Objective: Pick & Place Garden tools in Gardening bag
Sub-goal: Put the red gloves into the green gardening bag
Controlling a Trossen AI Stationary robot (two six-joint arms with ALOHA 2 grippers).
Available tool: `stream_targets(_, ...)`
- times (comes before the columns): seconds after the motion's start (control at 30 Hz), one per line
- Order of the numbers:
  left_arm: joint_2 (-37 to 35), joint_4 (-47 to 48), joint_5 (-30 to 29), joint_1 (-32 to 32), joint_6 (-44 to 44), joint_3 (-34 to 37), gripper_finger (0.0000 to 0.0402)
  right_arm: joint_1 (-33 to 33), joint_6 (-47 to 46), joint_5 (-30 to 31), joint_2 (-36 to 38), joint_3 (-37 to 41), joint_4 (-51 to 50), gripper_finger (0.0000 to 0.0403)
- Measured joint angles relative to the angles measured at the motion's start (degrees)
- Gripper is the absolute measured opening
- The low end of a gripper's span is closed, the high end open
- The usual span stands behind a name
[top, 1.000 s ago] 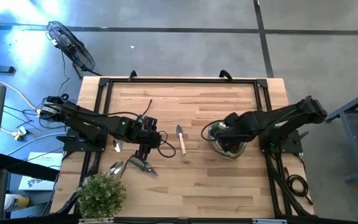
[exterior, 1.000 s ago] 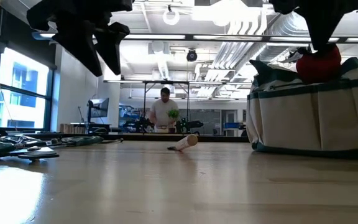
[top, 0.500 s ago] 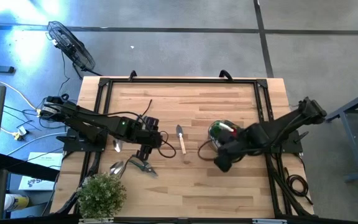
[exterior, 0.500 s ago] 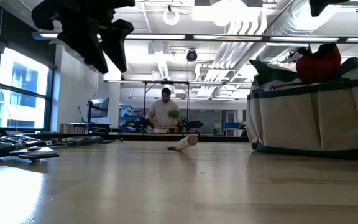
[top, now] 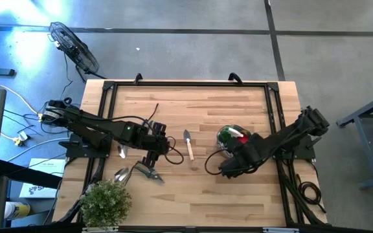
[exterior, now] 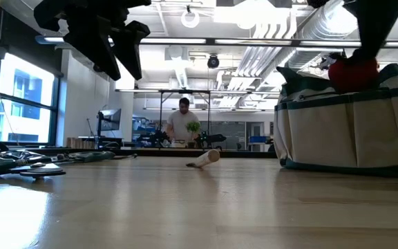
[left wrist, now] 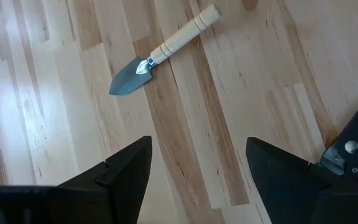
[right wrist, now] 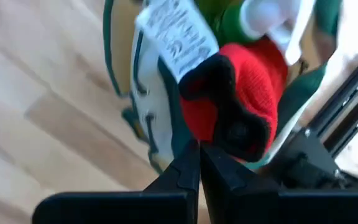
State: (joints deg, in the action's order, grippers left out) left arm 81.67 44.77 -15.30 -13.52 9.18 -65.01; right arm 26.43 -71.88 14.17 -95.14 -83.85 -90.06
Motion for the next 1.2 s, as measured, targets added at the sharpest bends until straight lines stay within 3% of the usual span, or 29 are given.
stream_targets(0.2,0.0,0.8,0.2,0.0,-0.7,0.0,0.0253,-1.2,-1.6,4.0,0.9,0.0,0.1,0.0004)
stream_targets(0.43,0.0,1.0,0.8,0.0,-0.7,0.0,0.0253,-4.0,-1.8,3.7,0.9,0.0,0.1,0.0004)
stream_targets(0.7,0.0,1.9,0.8,0.0,-1.1,0.0,0.0253,-8.3,-1.5,-1.1,0.9,1.2,0.1,0.0004)
stream_targets(1.2,0.0,2.1,0.9,0.0,-1.3,0.0,0.0253,-12.5,2.2,0.6,0.9,1.4,0.0,0.0004)
